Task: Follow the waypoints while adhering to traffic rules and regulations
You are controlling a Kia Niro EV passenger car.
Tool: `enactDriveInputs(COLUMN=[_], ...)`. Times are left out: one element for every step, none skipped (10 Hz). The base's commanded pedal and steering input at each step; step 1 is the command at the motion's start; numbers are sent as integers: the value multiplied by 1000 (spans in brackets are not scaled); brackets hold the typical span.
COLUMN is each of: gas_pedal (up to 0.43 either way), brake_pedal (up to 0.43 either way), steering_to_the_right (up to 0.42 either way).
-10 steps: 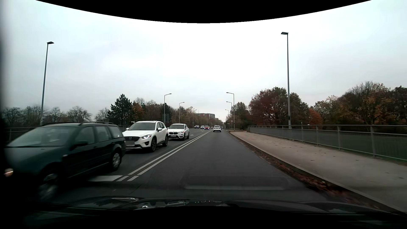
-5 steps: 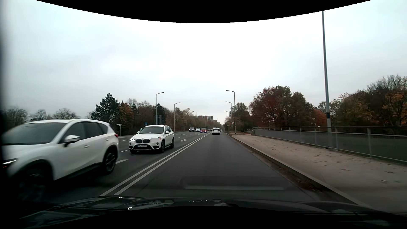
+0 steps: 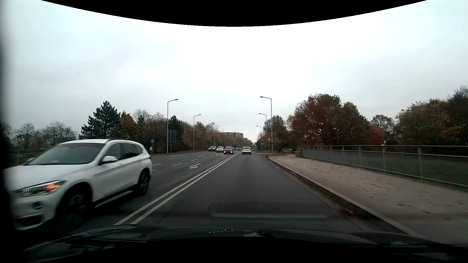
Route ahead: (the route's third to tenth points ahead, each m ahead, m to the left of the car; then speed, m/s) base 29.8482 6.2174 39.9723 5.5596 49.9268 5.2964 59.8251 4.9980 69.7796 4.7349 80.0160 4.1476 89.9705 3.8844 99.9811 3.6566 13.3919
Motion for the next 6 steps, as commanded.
enactDriveInputs(gas_pedal=[177,177,177,177,177,177], brake_pedal=[0,0,0,0,0,0], steering_to_the_right=[7,7,6,6,5,4])
